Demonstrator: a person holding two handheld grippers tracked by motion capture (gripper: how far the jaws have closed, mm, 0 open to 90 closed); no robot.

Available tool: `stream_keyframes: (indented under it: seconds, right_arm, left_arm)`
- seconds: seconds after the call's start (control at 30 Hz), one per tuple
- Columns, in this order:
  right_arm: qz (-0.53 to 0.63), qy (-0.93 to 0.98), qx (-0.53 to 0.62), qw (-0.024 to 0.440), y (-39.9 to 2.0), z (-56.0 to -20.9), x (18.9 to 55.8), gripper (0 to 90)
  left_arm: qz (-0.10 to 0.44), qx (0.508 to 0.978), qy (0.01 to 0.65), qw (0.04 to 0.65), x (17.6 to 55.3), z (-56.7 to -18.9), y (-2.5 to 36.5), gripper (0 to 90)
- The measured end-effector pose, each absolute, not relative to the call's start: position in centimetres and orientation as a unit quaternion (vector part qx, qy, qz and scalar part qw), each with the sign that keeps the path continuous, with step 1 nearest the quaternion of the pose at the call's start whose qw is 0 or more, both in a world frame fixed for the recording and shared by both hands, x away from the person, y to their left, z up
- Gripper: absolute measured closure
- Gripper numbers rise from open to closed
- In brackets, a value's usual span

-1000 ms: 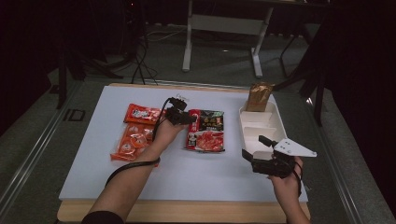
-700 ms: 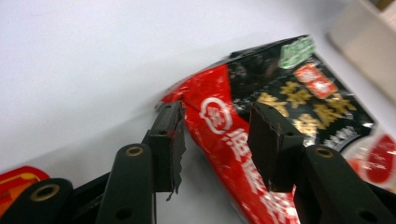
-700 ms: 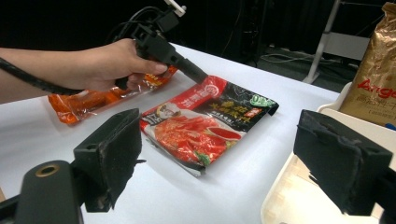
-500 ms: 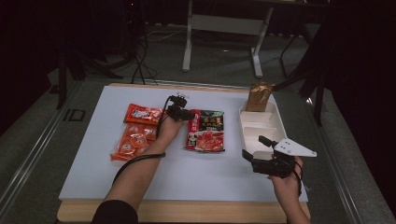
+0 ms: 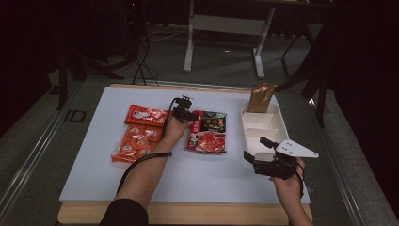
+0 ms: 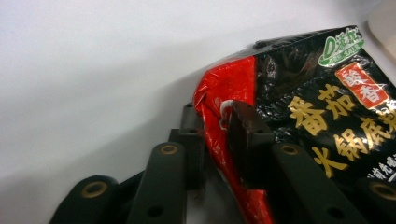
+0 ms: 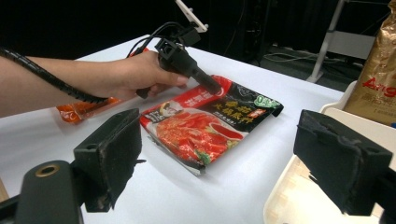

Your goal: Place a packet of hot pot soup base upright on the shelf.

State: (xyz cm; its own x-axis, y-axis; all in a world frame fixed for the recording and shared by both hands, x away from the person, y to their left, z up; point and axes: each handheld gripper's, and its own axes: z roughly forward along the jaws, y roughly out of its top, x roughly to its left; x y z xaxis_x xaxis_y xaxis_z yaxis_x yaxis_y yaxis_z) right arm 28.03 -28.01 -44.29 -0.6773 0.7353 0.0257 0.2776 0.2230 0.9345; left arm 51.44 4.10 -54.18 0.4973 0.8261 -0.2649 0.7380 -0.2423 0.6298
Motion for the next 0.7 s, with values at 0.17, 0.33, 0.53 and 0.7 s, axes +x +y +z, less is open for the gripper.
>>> stream_keyframes:
  seconds: [0.17,0.33,0.53,0.7]
  right_arm:
    - [0.524,0.751,0.338,0.218,-27.9,-44.3,28.1,15.1]
    - [0.524,0.751,0.339,0.217,-27.9,-44.3,28.1,15.1]
    - [0.523,0.751,0.340,0.217,-27.8,-44.1,28.1,15.1]
    - [0.525,0.746,0.353,0.210,-28.0,-44.1,28.2,16.0]
  left_arm:
    - [0.066,0.794,0.490,0.355,51.3,-53.4,3.7,85.5]
    - [0.084,0.792,0.483,0.363,50.6,-52.6,3.7,87.0]
    - [0.092,0.783,0.477,0.389,49.6,-51.3,3.9,87.4]
    - [0.096,0.778,0.465,0.412,48.5,-49.8,4.2,87.6]
